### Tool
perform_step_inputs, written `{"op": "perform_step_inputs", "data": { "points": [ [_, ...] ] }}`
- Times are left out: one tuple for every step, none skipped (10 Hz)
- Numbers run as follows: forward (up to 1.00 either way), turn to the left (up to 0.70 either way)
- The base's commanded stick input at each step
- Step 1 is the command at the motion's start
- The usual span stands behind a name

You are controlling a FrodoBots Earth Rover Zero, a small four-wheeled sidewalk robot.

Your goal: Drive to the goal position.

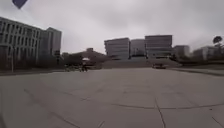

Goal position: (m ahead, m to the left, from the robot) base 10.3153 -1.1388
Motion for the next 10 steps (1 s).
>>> {"op": "perform_step_inputs", "data": {
  "points": [
    [0.70,0.00],
    [0.70,0.00],
    [0.70,0.00],
    [0.70,0.00],
    [0.70,0.00],
    [0.70,0.00],
    [0.70,0.00],
    [0.70,0.00],
    [0.70,0.00],
    [0.70,0.00]
  ]
}}
